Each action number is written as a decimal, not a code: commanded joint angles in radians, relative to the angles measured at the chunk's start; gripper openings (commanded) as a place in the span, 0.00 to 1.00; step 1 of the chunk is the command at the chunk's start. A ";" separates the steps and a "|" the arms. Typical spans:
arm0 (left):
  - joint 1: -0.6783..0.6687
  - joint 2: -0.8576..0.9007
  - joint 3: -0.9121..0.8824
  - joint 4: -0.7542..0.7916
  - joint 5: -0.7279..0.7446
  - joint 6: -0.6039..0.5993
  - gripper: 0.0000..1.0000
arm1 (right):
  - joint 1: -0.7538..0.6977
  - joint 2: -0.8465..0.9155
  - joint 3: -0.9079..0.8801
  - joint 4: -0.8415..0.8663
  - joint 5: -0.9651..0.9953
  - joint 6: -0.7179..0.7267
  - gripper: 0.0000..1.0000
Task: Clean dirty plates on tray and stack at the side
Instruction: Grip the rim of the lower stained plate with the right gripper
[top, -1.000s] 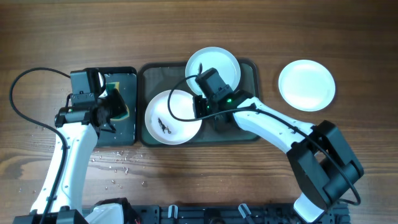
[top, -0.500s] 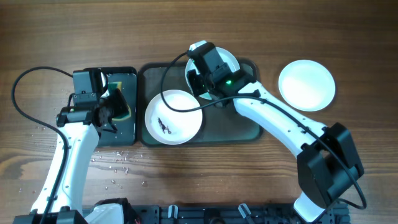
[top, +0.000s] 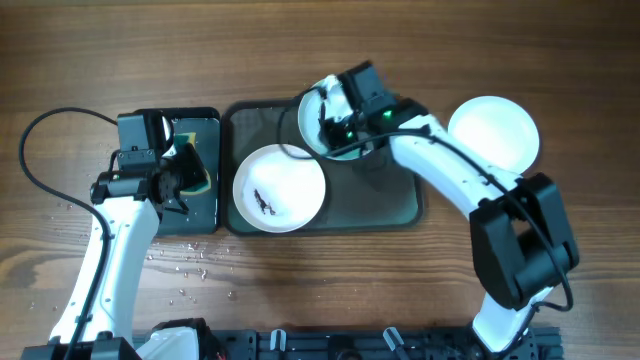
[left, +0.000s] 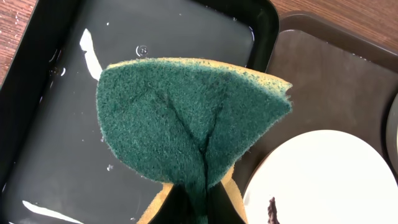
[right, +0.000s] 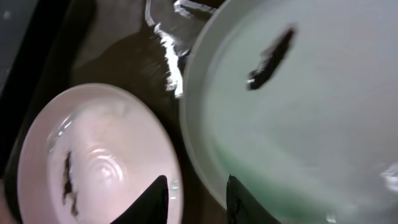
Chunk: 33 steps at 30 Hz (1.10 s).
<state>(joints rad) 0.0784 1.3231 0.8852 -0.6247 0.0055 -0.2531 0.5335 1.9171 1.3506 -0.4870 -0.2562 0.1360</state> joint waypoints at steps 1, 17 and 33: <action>-0.005 0.001 -0.003 0.007 0.005 -0.016 0.04 | 0.065 0.026 -0.049 0.002 -0.024 -0.028 0.33; -0.005 0.001 -0.003 0.007 0.005 -0.016 0.04 | 0.129 0.095 -0.042 0.085 0.122 -0.005 0.36; -0.005 0.001 -0.003 0.007 0.005 -0.016 0.04 | 0.128 0.039 -0.022 0.077 0.061 -0.039 0.37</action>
<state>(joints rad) 0.0784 1.3231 0.8852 -0.6247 0.0055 -0.2531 0.6605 1.9972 1.2987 -0.4206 -0.1375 0.1143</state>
